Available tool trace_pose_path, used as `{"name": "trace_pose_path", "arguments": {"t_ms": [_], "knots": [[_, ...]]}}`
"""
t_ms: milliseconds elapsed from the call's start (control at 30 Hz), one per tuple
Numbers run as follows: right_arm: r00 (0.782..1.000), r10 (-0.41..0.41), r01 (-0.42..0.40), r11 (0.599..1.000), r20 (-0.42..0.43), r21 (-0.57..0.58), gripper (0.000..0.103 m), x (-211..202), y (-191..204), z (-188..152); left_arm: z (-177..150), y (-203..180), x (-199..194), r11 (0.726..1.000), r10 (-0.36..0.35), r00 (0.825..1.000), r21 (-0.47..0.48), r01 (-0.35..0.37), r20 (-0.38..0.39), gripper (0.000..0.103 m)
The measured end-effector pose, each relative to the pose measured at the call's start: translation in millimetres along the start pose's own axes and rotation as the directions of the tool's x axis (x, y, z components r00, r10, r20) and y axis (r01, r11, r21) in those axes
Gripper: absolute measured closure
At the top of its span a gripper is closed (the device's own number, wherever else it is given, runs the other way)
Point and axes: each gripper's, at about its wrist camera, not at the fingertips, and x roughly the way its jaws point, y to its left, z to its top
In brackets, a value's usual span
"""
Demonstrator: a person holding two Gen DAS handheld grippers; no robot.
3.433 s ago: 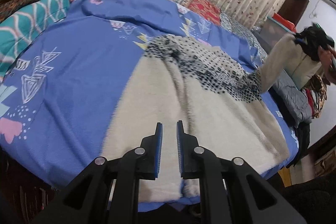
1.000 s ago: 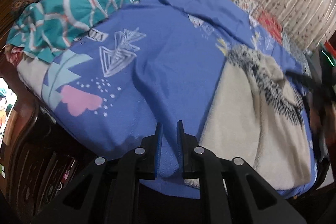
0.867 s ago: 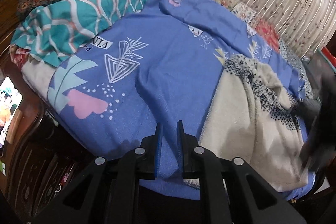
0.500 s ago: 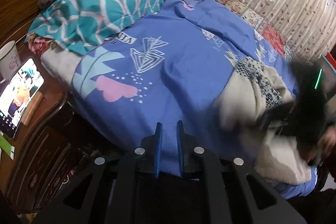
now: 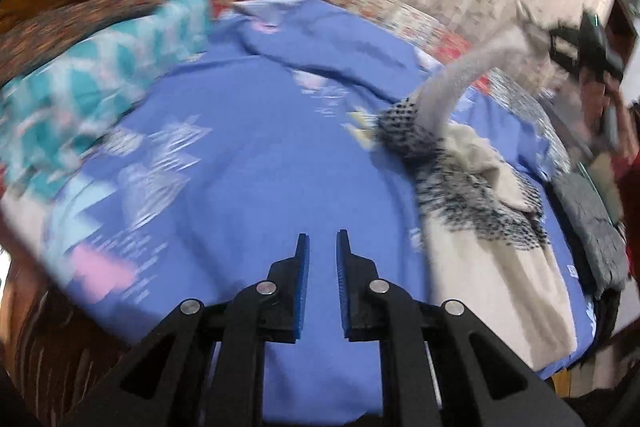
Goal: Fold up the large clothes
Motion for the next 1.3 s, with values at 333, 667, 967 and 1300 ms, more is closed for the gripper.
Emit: {"name": "trace_pose_path", "arguments": {"t_ms": [333,667,967,1300], "knots": [[0.953,-0.244,0.301,0.842,-0.181,0.448,0.057,-36.4,-251.5,-162.7,112.4,-163.0,184.4,0.958,-0.195,0.967,0.178,0.223,-0.161,0.066],[0.906,-0.401,0.422,0.873,-0.133,0.245,0.035,-61.8,-250.6,-158.3,96.7,-233.3,322.5,0.919,0.086,0.964,0.393,0.02,-0.25,0.066],[0.865,-0.466,0.502,0.797,-0.188,0.335,0.033,-60.0,-276.6,-181.6,101.3,-235.4,313.4,0.887,0.191,0.961,0.454,-0.081,-0.201,0.066],[0.903,-0.372,0.417,0.879,-0.214,0.232,0.03,-166.0,-179.4,-313.8,6.9,-160.7,149.0,0.936,-0.055,0.945,0.314,0.161,-0.323,0.041]]}}
